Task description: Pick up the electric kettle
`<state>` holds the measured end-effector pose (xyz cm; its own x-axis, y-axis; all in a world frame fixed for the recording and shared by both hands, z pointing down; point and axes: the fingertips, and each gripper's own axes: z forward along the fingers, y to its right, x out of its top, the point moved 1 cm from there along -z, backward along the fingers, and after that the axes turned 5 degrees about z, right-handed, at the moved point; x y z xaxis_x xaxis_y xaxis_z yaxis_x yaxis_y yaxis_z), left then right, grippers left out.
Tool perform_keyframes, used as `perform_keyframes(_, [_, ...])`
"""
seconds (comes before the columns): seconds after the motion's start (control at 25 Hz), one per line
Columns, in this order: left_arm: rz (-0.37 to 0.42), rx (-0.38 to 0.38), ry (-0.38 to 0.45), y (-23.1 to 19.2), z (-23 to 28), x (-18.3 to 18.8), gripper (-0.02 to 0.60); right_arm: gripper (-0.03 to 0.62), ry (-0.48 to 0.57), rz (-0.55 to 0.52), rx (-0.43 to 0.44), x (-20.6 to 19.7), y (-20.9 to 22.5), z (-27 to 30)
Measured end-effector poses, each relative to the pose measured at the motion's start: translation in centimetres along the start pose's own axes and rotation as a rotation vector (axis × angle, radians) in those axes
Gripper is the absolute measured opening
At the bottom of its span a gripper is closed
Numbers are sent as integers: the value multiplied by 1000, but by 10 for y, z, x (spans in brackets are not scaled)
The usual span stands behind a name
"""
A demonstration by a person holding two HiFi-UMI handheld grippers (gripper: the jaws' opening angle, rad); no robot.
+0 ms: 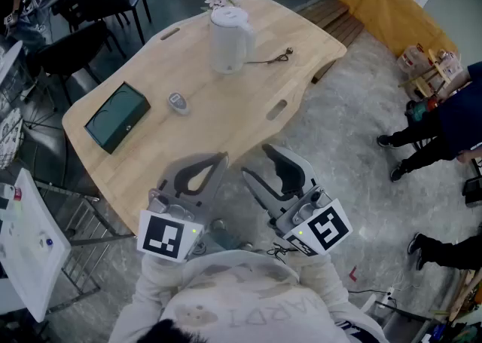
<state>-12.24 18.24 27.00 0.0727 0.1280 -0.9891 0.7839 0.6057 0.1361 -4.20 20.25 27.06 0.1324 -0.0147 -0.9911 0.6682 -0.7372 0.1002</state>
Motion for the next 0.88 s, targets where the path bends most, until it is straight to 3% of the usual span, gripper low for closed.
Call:
perform_keyframes(0.48, [2, -9, 3, -11, 6, -3, 218, 216, -4, -3, -4, -3, 4, 12])
perform_keyframes(0.88, [-8, -35, 34, -35, 16, -11, 218, 218, 48, 58, -42, 0, 16, 26])
